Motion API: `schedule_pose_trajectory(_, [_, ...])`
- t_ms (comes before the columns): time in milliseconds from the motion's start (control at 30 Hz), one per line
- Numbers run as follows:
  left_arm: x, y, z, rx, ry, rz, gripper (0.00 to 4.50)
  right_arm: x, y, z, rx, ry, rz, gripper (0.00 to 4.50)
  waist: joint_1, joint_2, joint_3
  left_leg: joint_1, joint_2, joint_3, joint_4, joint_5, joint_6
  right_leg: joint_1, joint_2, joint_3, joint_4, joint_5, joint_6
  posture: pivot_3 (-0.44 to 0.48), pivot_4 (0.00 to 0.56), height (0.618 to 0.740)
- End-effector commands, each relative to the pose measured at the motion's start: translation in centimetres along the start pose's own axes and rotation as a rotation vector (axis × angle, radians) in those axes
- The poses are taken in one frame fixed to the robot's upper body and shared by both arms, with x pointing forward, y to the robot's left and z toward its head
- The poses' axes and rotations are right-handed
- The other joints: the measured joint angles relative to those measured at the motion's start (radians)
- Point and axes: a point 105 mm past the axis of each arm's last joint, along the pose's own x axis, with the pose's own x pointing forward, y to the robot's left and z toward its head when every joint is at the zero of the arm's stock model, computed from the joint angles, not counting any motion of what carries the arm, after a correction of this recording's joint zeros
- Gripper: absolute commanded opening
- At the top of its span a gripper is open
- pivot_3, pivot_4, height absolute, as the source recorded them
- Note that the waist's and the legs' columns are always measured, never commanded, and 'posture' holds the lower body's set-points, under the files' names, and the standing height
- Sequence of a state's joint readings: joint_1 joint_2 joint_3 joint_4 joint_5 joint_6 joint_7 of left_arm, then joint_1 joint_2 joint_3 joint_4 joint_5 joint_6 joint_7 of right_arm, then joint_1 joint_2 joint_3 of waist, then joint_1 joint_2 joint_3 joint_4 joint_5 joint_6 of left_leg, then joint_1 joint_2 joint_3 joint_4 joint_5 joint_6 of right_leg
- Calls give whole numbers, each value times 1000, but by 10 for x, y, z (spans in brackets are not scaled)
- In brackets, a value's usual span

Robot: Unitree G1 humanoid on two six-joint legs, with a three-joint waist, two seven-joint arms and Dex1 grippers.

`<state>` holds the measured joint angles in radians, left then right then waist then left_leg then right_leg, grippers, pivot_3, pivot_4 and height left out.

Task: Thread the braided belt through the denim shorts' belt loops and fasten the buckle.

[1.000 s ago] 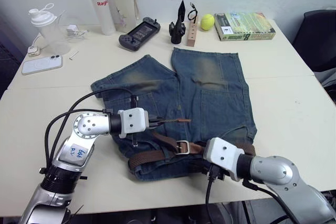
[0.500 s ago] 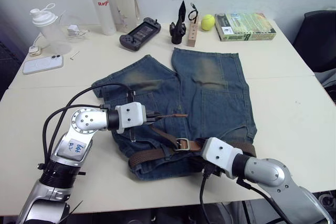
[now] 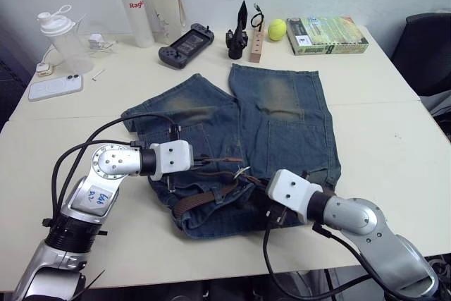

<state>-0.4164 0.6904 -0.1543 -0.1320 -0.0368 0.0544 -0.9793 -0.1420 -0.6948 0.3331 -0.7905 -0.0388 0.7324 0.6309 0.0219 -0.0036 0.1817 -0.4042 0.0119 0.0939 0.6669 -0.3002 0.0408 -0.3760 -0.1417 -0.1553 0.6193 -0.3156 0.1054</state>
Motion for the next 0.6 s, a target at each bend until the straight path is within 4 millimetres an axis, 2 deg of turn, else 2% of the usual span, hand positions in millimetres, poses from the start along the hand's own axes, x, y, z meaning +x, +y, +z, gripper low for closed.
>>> schedule_pose_trajectory(33, [-5, 6, 4, 17, 11, 8, 0, 1, -2, 8, -83, -24, -8, 103, 0, 0, 0, 0, 0, 0, 0, 0, 0, 0, 0, 0, 0, 0, 0, 0, 150, 724])
schedule_pose_trajectory(600, [-9, 3, 5, -9, -4, -41, 0, 4, 0, 2, -80, -17, -3, 103, 0, 0, 0, 0, 0, 0, 1, 0, 0, 0, 0, 0, 1, 0, 0, 0, 150, 724])
